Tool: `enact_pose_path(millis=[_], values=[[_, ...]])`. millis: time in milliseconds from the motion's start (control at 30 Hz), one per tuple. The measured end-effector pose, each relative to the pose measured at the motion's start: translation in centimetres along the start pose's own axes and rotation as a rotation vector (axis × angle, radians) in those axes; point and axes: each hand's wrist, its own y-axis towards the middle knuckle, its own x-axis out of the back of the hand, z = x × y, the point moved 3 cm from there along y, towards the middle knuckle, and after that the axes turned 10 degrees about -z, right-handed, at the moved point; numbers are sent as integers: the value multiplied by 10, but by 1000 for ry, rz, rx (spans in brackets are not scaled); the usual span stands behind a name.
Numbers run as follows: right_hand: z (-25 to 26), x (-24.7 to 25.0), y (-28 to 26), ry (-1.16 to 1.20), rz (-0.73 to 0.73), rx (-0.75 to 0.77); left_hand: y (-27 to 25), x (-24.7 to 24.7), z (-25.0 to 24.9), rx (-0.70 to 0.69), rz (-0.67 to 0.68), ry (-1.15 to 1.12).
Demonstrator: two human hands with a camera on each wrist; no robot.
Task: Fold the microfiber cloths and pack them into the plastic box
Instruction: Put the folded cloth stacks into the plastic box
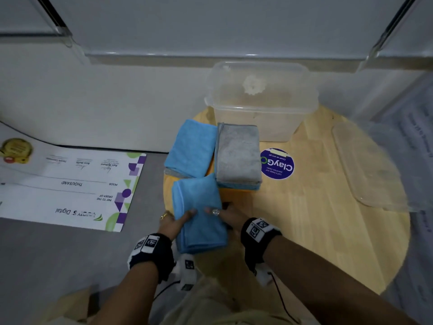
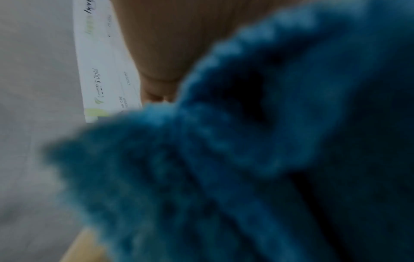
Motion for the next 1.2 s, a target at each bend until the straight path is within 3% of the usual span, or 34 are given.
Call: enact_pose_path(millis=[200, 333, 467, 600, 733, 833, 933, 967, 1100, 1133, 1200], values=[[6, -19, -8, 99, 239, -158, -8, -3, -2, 2, 154, -124], [4, -18, -19, 118, 254, -130, -42, 1, -12, 112, 342, -349], [18, -21, -41, 109, 342, -65, -57, 21, -17, 132, 404, -410], [50, -10, -70, 162, 388, 68, -81, 42, -50, 22, 446, -467], [87, 24, -90, 290, 398, 206, -87, 42, -111, -177, 422, -484], [109, 50, -86, 351, 315, 286, -77, 22, -163, -295, 353, -430], [124, 82, -78, 508, 156, 340, -81, -4, -215, -289, 501, -291], [128, 94, -77, 553, 112, 351, -77, -10, -231, -281, 487, -252], [149, 137, -68, 685, -131, 421, -5, -27, -297, -392, 39, 158], [156, 146, -68, 716, -192, 453, 8, -32, -311, -419, -27, 250], [167, 162, -68, 779, -288, 483, 10, -40, -334, -526, -36, 483]])
